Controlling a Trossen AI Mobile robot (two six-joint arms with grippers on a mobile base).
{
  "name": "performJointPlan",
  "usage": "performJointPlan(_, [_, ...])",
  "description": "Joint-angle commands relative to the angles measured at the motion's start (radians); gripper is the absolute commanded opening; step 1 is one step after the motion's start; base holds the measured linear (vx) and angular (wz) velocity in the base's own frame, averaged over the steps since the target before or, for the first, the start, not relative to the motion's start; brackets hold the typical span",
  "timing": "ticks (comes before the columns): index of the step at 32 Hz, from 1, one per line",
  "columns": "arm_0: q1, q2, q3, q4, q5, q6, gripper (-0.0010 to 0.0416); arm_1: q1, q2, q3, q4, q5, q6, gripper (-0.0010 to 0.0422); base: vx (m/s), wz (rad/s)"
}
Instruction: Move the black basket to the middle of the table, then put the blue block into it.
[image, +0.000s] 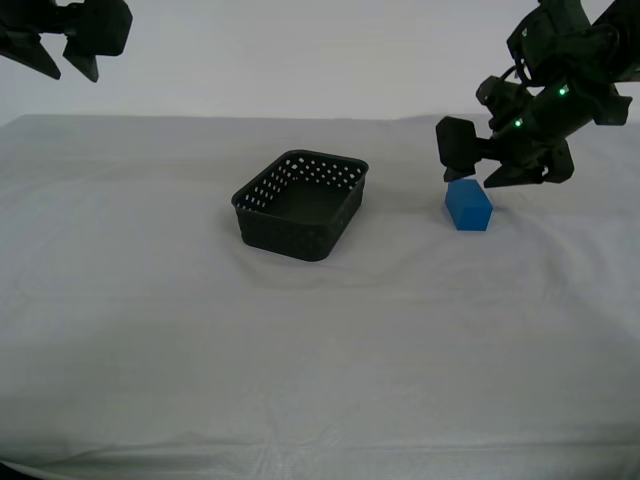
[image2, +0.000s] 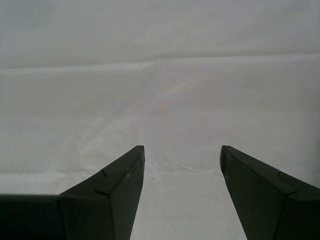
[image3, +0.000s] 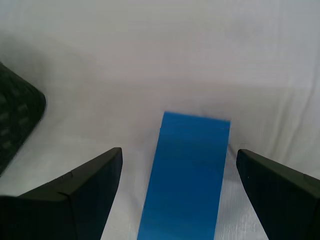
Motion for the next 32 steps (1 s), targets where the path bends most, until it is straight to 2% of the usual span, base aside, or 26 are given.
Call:
performJointPlan(1, [0.001,0.040,0.000,-0.012,0.004,-0.003,0.0326,0.002,0.000,0.000,0.003,0.008,0.004,0.0209,0.000,0.000])
performJointPlan(4, [0.003,0.079,0.000,-0.011,0.006,-0.004,0.0324,0.003,0.000,0.000,0.004,0.013,0.008,0.0201,0.000,0.000])
performJointPlan(5, [0.004,0.074,0.000,-0.008,0.026,-0.004,0.0307,0.003,0.000,0.000,0.005,0.033,0.009,0.0193,0.000,0.000])
performJointPlan(8, [0.004,0.070,0.001,-0.013,0.026,-0.001,0.0277,0.003,0.000,0.000,0.005,0.035,0.008,0.0186,0.000,0.000])
performJointPlan(9, [0.004,0.077,0.004,-0.029,0.026,0.000,0.0237,0.004,0.000,0.000,0.005,0.035,0.008,0.0182,0.000,0.000])
performJointPlan(11, [0.004,0.077,0.004,-0.039,0.026,0.000,0.0205,0.004,0.000,0.000,0.005,0.035,0.008,0.0179,0.000,0.000])
performJointPlan(13, [0.005,0.077,0.004,-0.059,0.026,0.004,0.0092,0.004,0.000,0.000,0.006,0.035,0.008,0.0179,0.000,0.000])
performJointPlan(14, [0.005,0.077,0.004,-0.059,0.026,0.004,0.0069,0.005,0.000,0.000,0.007,0.035,0.008,0.0180,0.000,0.000])
performJointPlan(15, [0.005,0.077,0.005,-0.062,0.025,0.004,0.0028,0.005,0.000,0.000,0.007,0.035,0.009,0.0182,0.000,0.000])
performJointPlan(16, [0.005,0.073,0.011,-0.067,-0.005,0.004,0.0002,0.006,0.000,0.000,0.007,0.035,0.010,0.0179,0.000,0.000])
performJointPlan(17, [0.005,0.072,0.014,-0.068,-0.023,0.007,0.0006,0.006,0.000,0.000,0.007,0.035,0.010,0.0178,0.000,0.000])
performJointPlan(18, [0.006,0.068,0.031,-0.082,-0.090,0.012,-0.0001,0.006,0.000,0.000,0.006,0.035,0.009,0.0175,0.000,0.000])
performJointPlan(20, [0.008,0.064,0.046,-0.097,-0.127,0.019,-0.0002,0.006,0.000,0.000,0.007,0.035,0.009,0.0173,0.000,0.000])
performJointPlan(24, [0.048,0.043,0.131,-0.129,-0.264,0.019,-0.0001,0.008,0.000,0.000,0.008,0.035,0.009,0.0171,0.000,0.000])
performJointPlan(26, [0.106,0.042,0.197,-0.154,-0.298,0.019,-0.0001,0.008,0.000,0.000,0.008,0.035,0.009,0.0171,0.000,0.000])
performJointPlan(29, [0.169,0.042,0.250,-0.161,-0.301,0.018,-0.0001,0.008,0.001,0.000,0.009,0.035,0.008,0.0172,0.000,0.000])
performJointPlan(30, [0.230,0.042,0.293,-0.161,-0.301,0.018,-0.0001,0.008,0.002,0.000,0.009,0.035,0.008,0.0172,0.000,0.000])
performJointPlan(32, [0.289,0.042,0.332,-0.161,-0.298,0.018,-0.0001,0.008,0.002,0.000,0.009,0.035,0.008,0.0172,0.000,0.000])
